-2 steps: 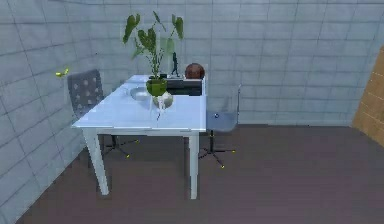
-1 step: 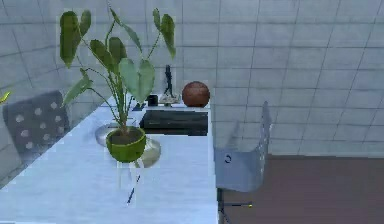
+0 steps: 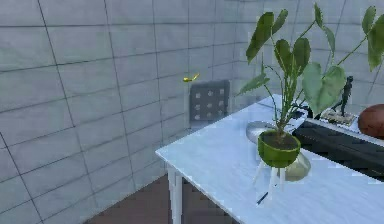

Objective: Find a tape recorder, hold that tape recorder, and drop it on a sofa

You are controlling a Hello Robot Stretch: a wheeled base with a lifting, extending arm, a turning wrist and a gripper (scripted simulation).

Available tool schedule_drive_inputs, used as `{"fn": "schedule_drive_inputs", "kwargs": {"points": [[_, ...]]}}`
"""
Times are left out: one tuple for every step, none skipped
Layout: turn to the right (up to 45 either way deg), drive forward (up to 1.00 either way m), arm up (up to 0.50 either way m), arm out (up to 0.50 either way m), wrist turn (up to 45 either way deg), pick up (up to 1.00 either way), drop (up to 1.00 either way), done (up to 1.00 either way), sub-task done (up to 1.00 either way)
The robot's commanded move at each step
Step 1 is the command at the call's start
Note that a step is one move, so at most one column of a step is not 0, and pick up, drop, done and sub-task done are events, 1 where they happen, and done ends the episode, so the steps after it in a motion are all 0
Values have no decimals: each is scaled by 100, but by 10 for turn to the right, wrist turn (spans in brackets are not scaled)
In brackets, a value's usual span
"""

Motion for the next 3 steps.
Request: {"fn": "schedule_drive_inputs", "kwargs": {"points": [[-450, 0, 0, 0, 0, 0, 0, 0, 0], [450, 0, 0, 0, 0, 0, 0, 0, 0], [450, 0, 0, 0, 0, 0, 0, 0, 0]]}}
